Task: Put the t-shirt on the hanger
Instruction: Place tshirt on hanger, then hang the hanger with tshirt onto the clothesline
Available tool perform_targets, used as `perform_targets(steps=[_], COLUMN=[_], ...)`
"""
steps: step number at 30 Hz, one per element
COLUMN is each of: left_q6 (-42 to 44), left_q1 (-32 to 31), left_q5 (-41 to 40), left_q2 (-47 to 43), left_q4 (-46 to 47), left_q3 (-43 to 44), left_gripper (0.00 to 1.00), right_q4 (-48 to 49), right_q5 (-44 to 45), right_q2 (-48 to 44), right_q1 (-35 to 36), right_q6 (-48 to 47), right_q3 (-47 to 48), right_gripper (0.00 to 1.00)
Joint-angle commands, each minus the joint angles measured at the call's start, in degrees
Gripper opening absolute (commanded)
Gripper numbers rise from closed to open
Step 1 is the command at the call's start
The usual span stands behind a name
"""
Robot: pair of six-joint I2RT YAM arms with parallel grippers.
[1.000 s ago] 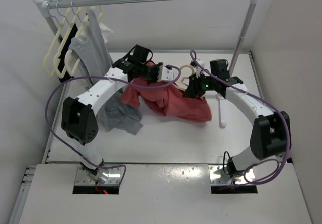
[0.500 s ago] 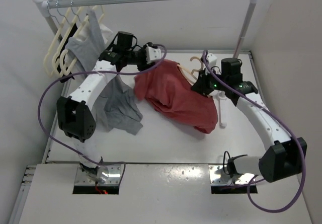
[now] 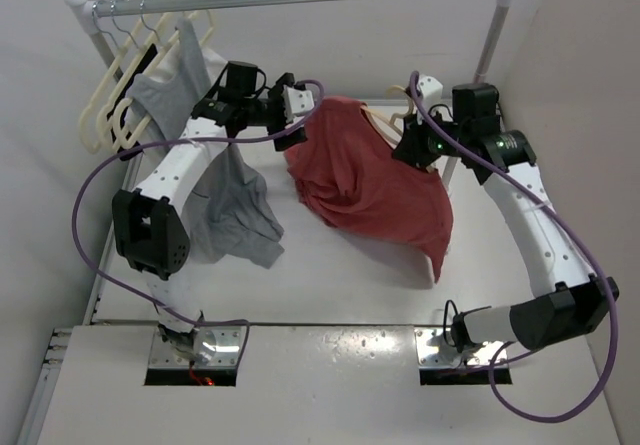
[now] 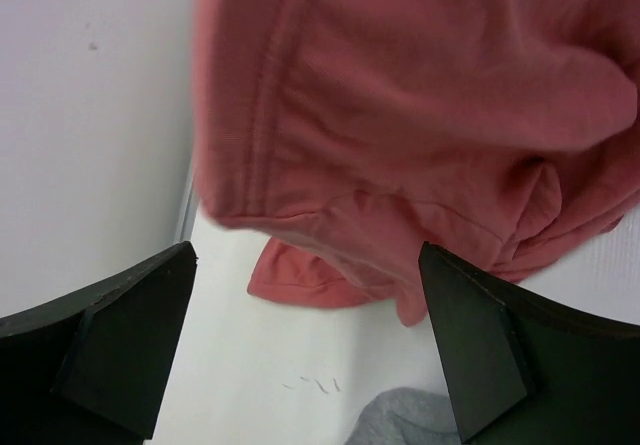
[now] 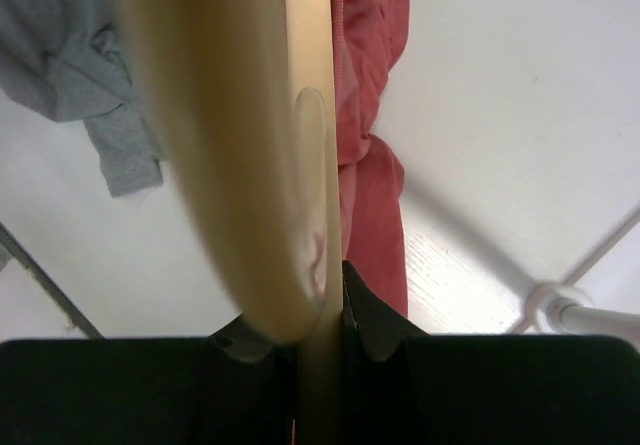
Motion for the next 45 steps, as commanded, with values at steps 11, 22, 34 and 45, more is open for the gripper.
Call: perform_targets(steps=[11,22,34,45], left_q6=[1.5,-2.3,-11.5,-11.5], left_q1=[-0.3,0.8,-0.9,-2.5], left_q5=[-1.9,-2.5,-4.5,-4.5], left_q2=[2.8,3.9,-0.9,-2.8], left_q4=[1.5,1.5,1.3,-0.3], left_q3=[1.1,3.8,-2.4,-7.2], left_gripper=[0.34,0.67,1.00,1.00], right_q4=[-18.6,-21.0,-9.2,7.4], right_q5=[-6.9,9.2,30.0,32.5], right_q2=[-1.1,2.1,-3.0,1.9], right_q1=[0.1,-0.4,0.7,0.2], right_q6=[-9.7,-3.1,5.7,6.8], right_q3=[14.5,31.9,31.6,33.3], right_gripper=[0.00,0.00,0.00,0.00])
